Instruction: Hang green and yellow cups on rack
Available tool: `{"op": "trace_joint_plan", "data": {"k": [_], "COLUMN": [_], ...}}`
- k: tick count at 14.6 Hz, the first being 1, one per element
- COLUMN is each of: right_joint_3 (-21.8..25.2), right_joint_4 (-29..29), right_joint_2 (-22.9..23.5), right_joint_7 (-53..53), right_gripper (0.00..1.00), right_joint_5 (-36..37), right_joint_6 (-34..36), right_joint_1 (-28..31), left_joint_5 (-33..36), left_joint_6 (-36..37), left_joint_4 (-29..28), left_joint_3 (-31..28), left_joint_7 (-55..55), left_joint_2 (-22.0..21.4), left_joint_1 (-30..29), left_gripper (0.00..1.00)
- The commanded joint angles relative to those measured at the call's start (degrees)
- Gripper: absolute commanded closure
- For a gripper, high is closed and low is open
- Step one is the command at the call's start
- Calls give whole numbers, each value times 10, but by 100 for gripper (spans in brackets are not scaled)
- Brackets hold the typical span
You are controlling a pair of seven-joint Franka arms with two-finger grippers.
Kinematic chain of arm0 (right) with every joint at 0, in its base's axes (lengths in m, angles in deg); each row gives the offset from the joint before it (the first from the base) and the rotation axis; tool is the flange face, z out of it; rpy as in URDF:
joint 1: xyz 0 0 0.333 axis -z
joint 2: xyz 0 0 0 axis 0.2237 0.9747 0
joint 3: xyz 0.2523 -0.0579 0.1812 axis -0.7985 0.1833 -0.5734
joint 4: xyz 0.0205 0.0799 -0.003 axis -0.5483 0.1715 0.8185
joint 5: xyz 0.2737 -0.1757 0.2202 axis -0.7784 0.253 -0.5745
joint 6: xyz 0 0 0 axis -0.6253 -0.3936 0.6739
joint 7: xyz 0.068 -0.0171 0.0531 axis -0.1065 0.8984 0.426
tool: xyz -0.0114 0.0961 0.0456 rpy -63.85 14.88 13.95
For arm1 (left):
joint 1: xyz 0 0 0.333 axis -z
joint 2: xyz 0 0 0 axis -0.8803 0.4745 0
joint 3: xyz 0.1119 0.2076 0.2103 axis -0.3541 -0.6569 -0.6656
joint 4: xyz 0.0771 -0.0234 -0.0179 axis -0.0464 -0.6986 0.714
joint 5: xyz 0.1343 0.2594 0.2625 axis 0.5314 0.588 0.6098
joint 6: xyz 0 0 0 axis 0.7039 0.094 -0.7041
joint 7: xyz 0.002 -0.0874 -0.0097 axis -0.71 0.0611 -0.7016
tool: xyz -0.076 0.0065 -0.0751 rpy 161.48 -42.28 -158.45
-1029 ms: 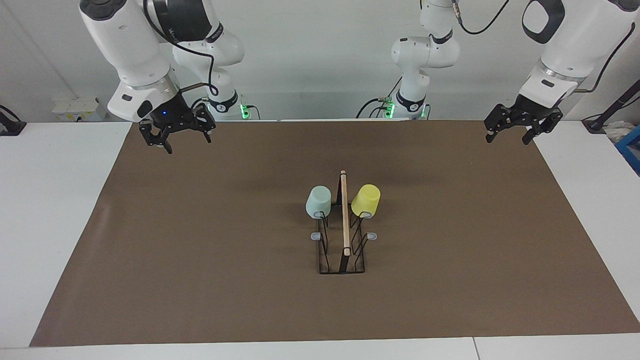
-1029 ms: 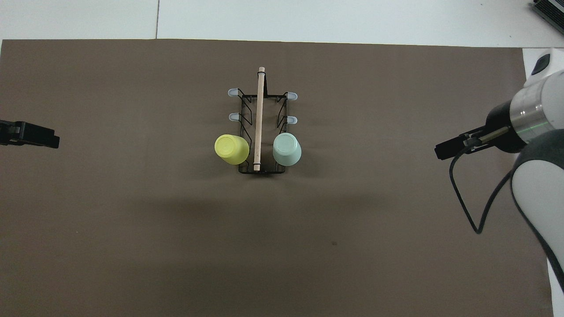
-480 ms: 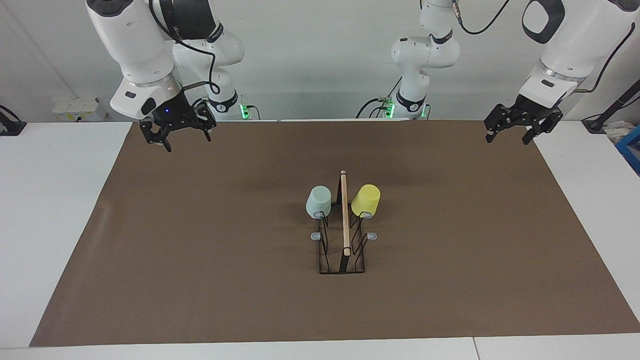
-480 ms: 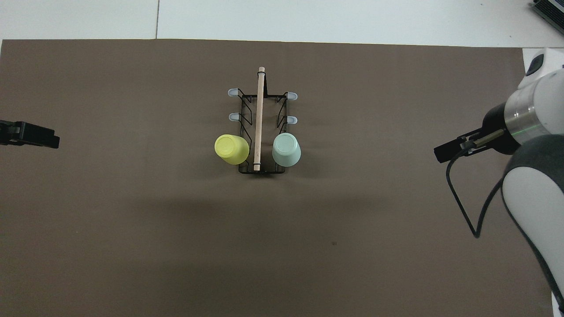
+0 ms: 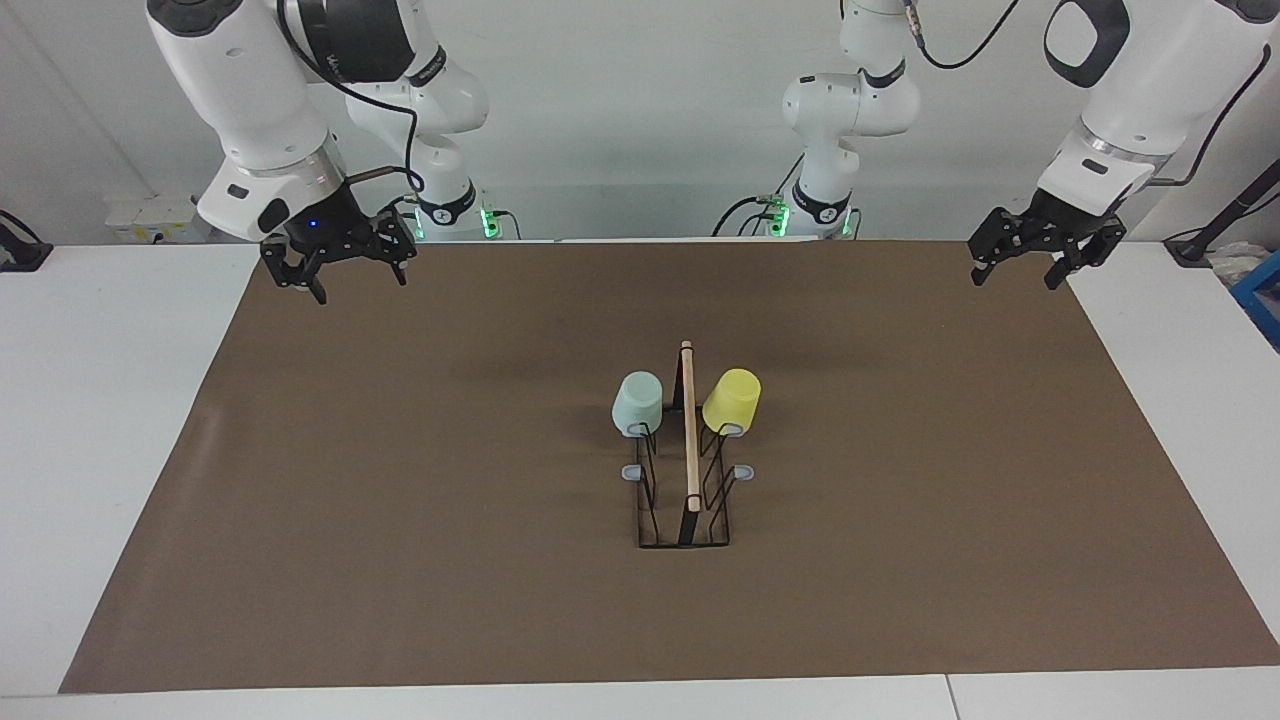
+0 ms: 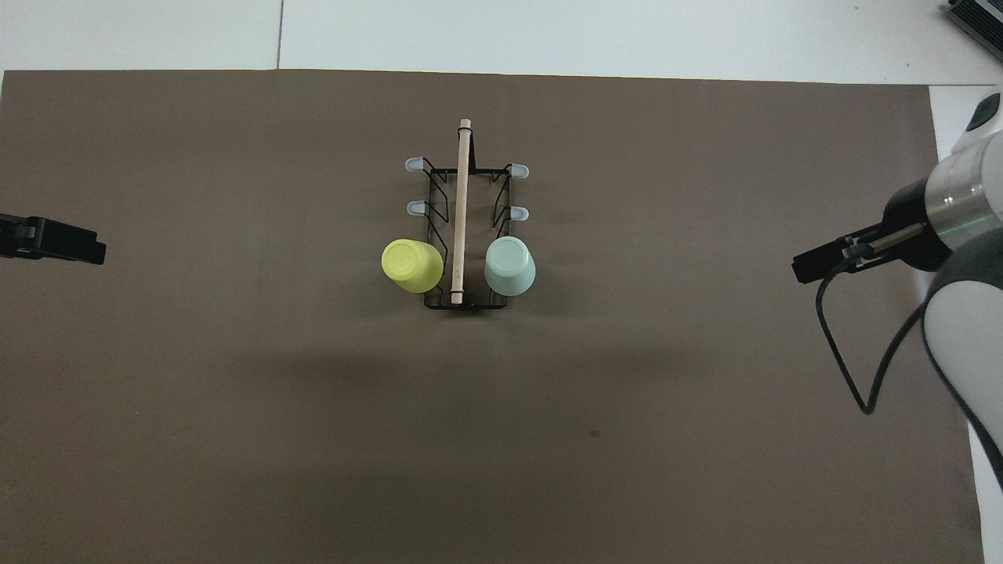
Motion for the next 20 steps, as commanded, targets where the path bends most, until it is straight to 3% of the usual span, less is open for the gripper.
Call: {"op": "trace_joint_plan", "data": {"k": [1, 20], "right_joint_3": [-18, -8], "right_joint_4": [-6, -6], "right_joint_2": [2, 4], "right_joint_7": [7, 9], "right_gripper": [0, 0], "right_joint_5": [14, 29], "right_joint_6": [7, 0], "right_joint_1": [15, 12], "left_joint_5": [4, 3], "left_joint_6": [5, 12], "left_joint_4": [-1, -3], "left_joint_3": [-2, -2], "left_joint_7": [9, 0], "left_joint_2": [-2, -3], "left_joint_1": [1, 9], "left_gripper": [0, 0]}}
